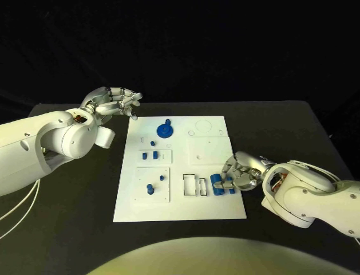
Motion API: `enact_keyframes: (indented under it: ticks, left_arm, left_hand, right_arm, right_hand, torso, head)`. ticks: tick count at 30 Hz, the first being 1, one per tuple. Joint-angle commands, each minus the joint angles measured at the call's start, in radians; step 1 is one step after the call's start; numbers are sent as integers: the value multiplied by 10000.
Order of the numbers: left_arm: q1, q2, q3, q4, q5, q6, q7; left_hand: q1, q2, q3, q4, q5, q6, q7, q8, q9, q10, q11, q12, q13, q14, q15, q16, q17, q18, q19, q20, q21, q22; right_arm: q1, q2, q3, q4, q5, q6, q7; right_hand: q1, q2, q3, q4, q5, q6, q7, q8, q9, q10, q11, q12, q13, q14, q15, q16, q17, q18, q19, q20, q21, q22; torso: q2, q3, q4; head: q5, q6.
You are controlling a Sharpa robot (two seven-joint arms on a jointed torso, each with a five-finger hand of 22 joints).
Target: Assemble the parts on the task board
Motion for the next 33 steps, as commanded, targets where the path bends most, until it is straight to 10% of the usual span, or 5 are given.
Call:
enact_keyframes:
  ticks: [1,22,27,33]
  left_arm:
    - [3,1,6,-5,46,302,52]
    - [4,-53,6,7,26,439,26]
    - [4,-58,6,14,25,438,20]
    - [5,-62,6,20,18,430,15]
  left_hand:
    - [-1,-89,38,6,-9,8,40,-25,-9,78,3,-57,-8,20,3,-41,-13,144,81,8,-65,-8]
    - [-35,-119,41,6,-14,0,43,-26,-17,71,9,-58,-18,17,8,-48,-17,142,86,11,-81,-19]
    - [-35,-119,41,6,-14,0,43,-26,-17,71,9,-58,-18,17,8,-48,-17,142,86,11,-81,-19]
    - [-35,-119,41,6,-14,0,43,-26,-17,71,9,-58,-18,17,8,-48,-17,142,86,11,-81,-19]
  right_arm:
    - [-48,60,-4,-42,-435,396,-309]
    - [-164,571,-3,-301,-1048,620,-864]
    - [-168,617,-3,-303,-1084,638,-880]
    - [-169,633,-3,-231,-1079,367,-859]
  right_hand:
    - [-41,114,-120,8,-82,9,-49,77,30,58,-20,12,414,826,-61,69,1505,-142,512,-59,53,2121]
    - [42,304,-994,4,-667,-18,-129,406,404,48,-90,-99,419,818,-119,49,1480,-147,502,-107,111,2126]
    - [851,596,-841,-41,144,-63,-146,443,493,84,-113,-103,475,828,-141,61,1523,-159,514,-128,182,2142]
    - [1856,868,-55,-30,93,143,-259,383,448,178,-220,-55,598,848,-227,92,1616,-183,547,-196,326,2175]
  torso:
    - [2,-5,4]
    - [13,-30,29]
    - [13,-33,29]
    - [11,-27,29]
  head:
    - [19,-9]
    - [30,-13]
    - [29,-1]
    - [31,25]
